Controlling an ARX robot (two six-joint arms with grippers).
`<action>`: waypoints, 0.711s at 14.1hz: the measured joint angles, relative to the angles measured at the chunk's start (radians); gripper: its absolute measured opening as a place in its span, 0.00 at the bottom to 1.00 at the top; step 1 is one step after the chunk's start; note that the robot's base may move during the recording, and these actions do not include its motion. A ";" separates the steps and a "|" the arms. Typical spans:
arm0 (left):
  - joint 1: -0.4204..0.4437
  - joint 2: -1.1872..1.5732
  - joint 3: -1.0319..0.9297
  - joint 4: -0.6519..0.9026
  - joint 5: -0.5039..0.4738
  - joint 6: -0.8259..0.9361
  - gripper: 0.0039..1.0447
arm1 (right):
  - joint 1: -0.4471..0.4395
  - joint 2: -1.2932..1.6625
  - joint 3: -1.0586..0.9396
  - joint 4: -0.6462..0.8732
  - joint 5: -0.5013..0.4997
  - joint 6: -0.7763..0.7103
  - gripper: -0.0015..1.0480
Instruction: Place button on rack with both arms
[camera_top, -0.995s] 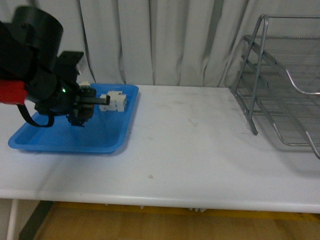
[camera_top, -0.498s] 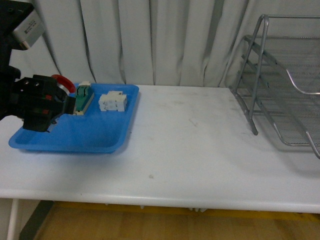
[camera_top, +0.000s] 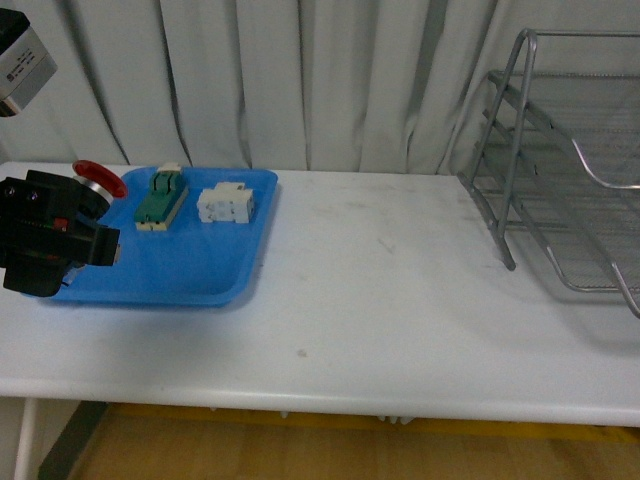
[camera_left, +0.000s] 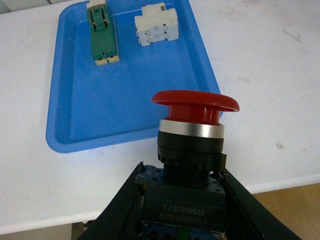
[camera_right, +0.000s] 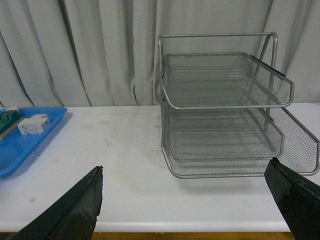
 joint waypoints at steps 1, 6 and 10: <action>0.000 0.000 -0.003 0.009 0.000 0.000 0.35 | 0.000 0.000 0.000 0.000 0.000 0.000 0.94; 0.009 0.002 -0.006 0.016 -0.019 0.001 0.35 | 0.000 0.000 0.000 0.001 -0.001 0.000 0.94; 0.004 0.011 -0.006 0.017 -0.023 0.002 0.35 | 0.000 0.000 0.000 0.000 0.000 0.000 0.94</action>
